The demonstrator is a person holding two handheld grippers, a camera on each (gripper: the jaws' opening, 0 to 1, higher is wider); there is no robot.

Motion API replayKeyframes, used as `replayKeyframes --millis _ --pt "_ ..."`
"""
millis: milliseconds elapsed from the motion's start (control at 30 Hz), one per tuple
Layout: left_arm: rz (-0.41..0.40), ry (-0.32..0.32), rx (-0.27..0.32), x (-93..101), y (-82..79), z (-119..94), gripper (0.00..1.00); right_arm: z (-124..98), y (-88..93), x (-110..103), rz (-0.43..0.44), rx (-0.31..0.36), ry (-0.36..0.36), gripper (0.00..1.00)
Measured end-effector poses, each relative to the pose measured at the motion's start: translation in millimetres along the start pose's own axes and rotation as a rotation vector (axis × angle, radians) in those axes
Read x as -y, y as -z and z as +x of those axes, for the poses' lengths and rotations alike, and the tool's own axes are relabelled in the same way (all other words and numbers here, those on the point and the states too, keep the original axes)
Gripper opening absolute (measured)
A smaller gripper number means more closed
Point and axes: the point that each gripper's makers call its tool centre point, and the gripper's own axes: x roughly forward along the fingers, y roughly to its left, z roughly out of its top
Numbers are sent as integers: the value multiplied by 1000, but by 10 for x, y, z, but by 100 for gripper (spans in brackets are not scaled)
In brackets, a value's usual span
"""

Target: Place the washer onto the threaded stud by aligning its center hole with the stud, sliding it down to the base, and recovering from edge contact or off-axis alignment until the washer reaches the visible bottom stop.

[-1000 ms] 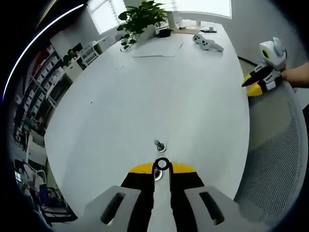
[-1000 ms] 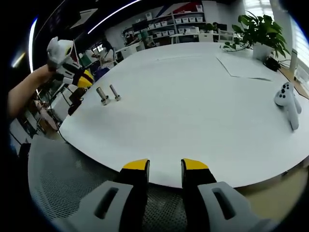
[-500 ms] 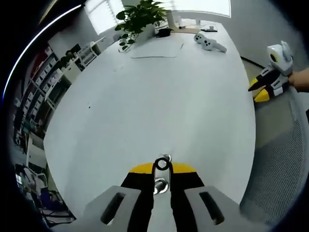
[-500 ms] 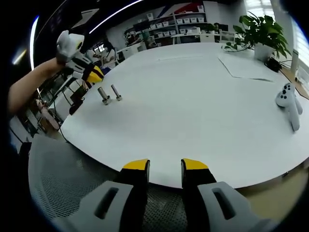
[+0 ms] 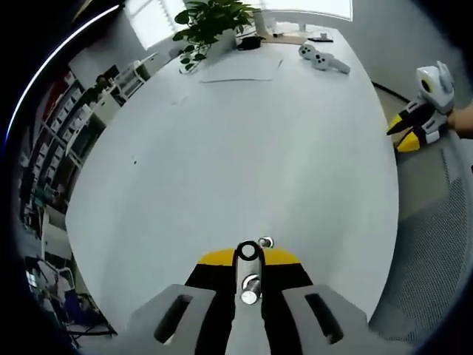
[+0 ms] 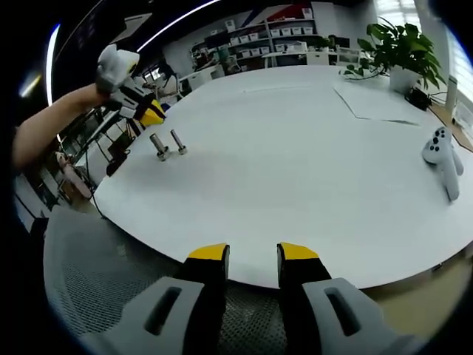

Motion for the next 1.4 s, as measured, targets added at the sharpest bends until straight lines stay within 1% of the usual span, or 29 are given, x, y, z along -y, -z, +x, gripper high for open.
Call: replayKeyframes --millis 133,300,600,833,900,967,1033,1167,1267,1400 --pt "-11 4 3 -10 -22 12 8 2 7 -4 -5 -6 -2 28" --pt "-13 5 -4 -11 -9 19 8 2 10 -3 -4 -7 0 28" --pt "-26 3 3 -4 -6 2 8 3 19 -5 -6 -14 -2 28" --pt "-16 5 0 33 -6 -14 8 4 23 -10 -6 -16 -4 28" --pt "-18 3 5 25 -14 -15 8 8 32 -17 -6 -21 -10 28" --pt "-19 3 3 26 -13 -19 8 18 62 -30 -10 -42 -18 29" --pt "-9 1 1 32 -19 -28 8 16 59 -30 -10 -40 -18 29" --pt "-15 -2 10 21 -40 -34 8 12 49 -22 -4 -33 -13 29" --pt "-1 -5 -1 10 -24 -29 8 12 46 -22 -3 -30 -13 29" --pt "-13 -1 10 21 -54 -29 8 10 47 -28 -5 -32 -14 29"
